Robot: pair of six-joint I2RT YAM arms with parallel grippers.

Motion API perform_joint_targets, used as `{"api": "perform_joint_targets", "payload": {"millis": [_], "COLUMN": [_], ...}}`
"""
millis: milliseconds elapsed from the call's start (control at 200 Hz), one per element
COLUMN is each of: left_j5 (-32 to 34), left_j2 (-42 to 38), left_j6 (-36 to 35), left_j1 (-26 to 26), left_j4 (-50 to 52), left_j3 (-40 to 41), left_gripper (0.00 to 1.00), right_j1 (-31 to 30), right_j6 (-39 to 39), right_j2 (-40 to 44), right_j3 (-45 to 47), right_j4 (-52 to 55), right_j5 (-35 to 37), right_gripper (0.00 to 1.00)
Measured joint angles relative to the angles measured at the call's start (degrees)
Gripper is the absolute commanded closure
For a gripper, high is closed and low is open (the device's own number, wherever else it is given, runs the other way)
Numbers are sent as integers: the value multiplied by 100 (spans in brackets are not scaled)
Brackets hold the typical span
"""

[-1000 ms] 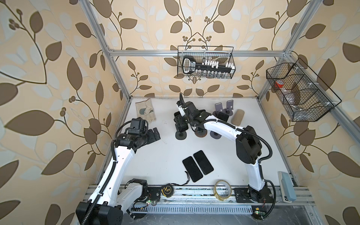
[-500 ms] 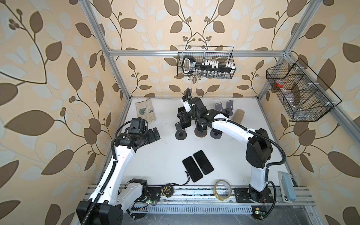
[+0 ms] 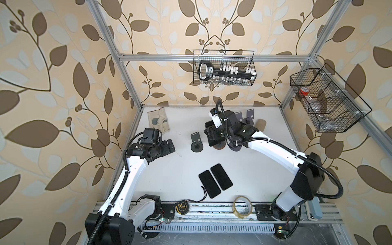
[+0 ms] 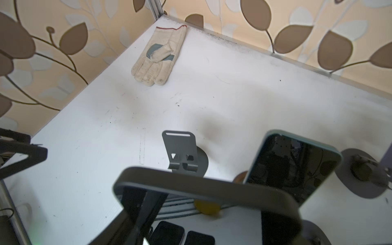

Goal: Remove the phone from the phone stand
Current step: Place the phone at the center of the table.

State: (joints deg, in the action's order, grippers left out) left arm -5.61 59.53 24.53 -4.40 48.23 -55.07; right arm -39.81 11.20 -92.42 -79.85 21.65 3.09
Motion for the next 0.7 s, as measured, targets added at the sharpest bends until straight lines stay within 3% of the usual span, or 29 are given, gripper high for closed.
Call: {"api": "perform_joint_targets", "payload": {"millis": [360, 700], "left_j5": [-192, -295], "left_j2": [179, 216], "left_j6": [0, 0], "left_j1": [0, 0], "left_j4": [0, 0], "left_j3": [0, 0], "left_gripper": [1, 1], "right_j1": [109, 168], "right_j6": [-138, -140], "right_j2": [953, 1075], "right_j3": [1233, 1998], "right_j4": [844, 1443], "right_j5": [247, 280], "right_gripper": [31, 32]}}
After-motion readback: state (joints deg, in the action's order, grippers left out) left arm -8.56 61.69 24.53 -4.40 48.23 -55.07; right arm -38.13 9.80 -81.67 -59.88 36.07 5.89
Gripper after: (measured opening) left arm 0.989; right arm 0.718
